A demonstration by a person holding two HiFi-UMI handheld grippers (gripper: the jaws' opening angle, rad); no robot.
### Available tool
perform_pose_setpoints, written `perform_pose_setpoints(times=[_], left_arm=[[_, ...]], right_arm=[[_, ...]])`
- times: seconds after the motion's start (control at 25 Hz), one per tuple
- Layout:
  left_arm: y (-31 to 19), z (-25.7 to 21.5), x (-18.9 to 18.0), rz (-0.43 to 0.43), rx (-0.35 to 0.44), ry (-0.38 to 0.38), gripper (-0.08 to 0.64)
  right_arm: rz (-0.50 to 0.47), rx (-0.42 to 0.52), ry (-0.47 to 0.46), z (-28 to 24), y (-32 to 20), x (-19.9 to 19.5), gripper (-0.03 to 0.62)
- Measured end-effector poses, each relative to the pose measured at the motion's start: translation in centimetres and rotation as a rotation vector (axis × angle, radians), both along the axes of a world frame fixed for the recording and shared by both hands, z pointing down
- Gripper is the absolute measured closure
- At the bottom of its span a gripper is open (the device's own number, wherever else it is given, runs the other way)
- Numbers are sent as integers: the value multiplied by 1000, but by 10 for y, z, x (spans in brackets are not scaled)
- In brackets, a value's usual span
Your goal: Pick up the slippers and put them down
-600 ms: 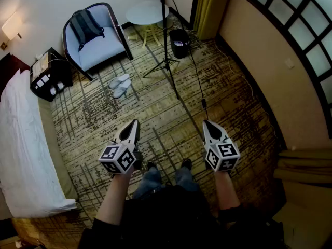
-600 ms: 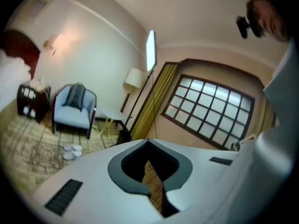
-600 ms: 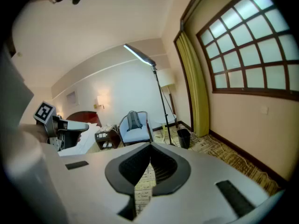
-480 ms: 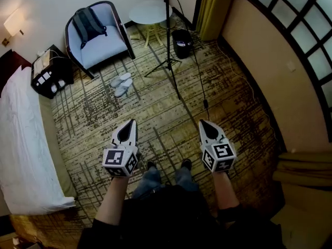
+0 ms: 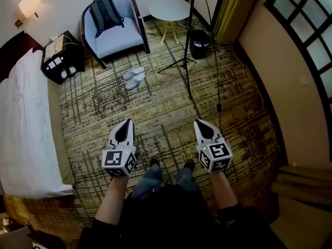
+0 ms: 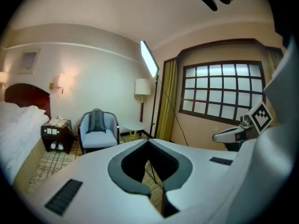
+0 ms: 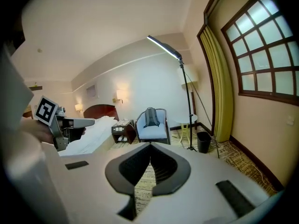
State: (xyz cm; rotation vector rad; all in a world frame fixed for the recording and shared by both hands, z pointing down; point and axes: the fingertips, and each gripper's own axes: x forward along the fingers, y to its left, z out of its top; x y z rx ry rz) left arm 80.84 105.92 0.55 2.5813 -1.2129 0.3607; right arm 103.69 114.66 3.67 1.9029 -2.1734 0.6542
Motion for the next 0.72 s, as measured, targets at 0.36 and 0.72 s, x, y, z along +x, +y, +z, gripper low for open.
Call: perform_pose_setpoints(times=[0.36,0.72], left_arm=[[-16,3,-101,-202,-13,-20,557],[-37,6,-223,-346,-20,-24,557]], right_arm=[[-248,1,-1,-2,-68,-106,592],[-416,2,-40,0,-124,-238,592]])
